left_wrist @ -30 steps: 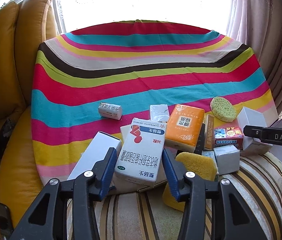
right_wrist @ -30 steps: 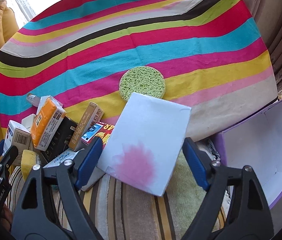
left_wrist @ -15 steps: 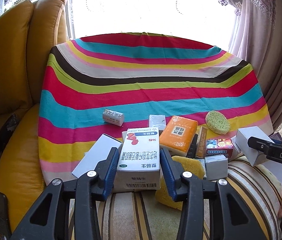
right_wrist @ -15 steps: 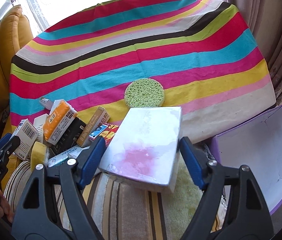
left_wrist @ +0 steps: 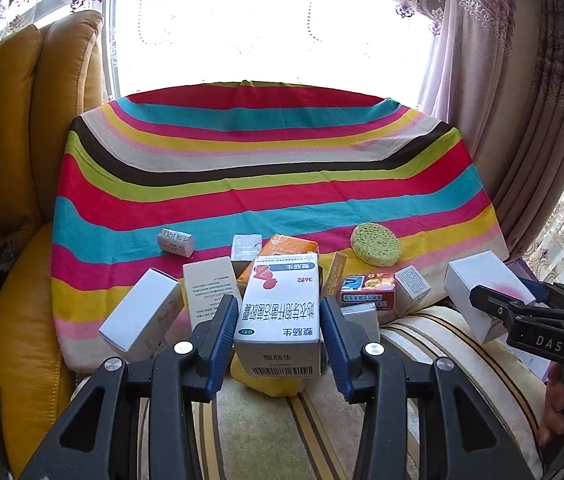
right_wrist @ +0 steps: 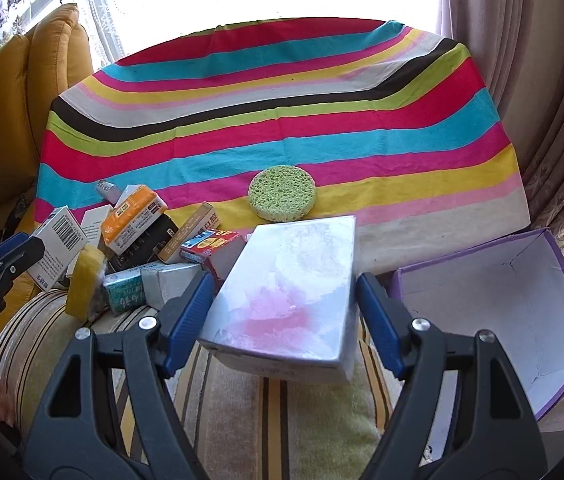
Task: Organize objects
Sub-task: 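Carry both boxes into the purple-rimmed box and open both tools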
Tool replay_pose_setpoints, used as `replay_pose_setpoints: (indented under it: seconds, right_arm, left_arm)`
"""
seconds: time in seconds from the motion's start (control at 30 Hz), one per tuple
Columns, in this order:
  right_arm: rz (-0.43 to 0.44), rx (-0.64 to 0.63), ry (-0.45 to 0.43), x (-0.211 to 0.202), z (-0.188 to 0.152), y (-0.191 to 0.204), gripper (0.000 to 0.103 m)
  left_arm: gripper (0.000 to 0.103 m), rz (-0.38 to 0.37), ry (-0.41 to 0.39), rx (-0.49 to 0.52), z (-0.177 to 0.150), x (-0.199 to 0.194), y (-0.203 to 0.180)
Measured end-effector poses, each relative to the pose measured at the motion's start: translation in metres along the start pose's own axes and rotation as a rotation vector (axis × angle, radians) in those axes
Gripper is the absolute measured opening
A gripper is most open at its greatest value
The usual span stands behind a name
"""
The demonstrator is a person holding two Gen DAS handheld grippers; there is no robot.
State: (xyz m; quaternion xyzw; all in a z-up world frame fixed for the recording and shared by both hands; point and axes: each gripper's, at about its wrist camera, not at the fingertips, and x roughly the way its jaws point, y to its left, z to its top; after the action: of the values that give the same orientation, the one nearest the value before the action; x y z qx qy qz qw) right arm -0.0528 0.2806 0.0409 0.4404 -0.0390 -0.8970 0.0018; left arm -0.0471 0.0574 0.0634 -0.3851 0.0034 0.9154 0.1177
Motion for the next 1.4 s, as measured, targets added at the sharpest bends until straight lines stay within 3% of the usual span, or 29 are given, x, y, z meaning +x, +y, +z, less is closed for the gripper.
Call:
replay_pose_setpoints:
  seconds: [0.27, 0.9, 1.2, 1.3, 1.4]
  right_arm:
    - [-0.017, 0.032, -0.015, -0.022, -0.018, -0.03, 0.076]
    - [-0.13, 0.307, 0.006, -0.045, -0.056, -0.152, 0.076]
    - [-0.158, 0.412, 0.014, -0.045, -0.067, -0.183, 0.077]
    - [-0.15, 0.452, 0.01, -0.045, -0.07, -0.191, 0.077]
    - [-0.139, 0.482, 0.003, -0.046, -0.072, -0.196, 0.078]
  left_arm:
    - [0.043, -0.096, 0.036, 0.058, -0.006, 0.005, -0.047]
    - [0.043, -0.354, 0.14, 0.213, -0.015, 0.02, -0.184]
    - [0.043, -0.453, 0.191, 0.301, -0.023, 0.031, -0.239]
    - [0.045, -0.475, 0.204, 0.307, -0.024, 0.036, -0.245]
    - [0.057, -0.467, 0.209, 0.308, -0.024, 0.038, -0.248]
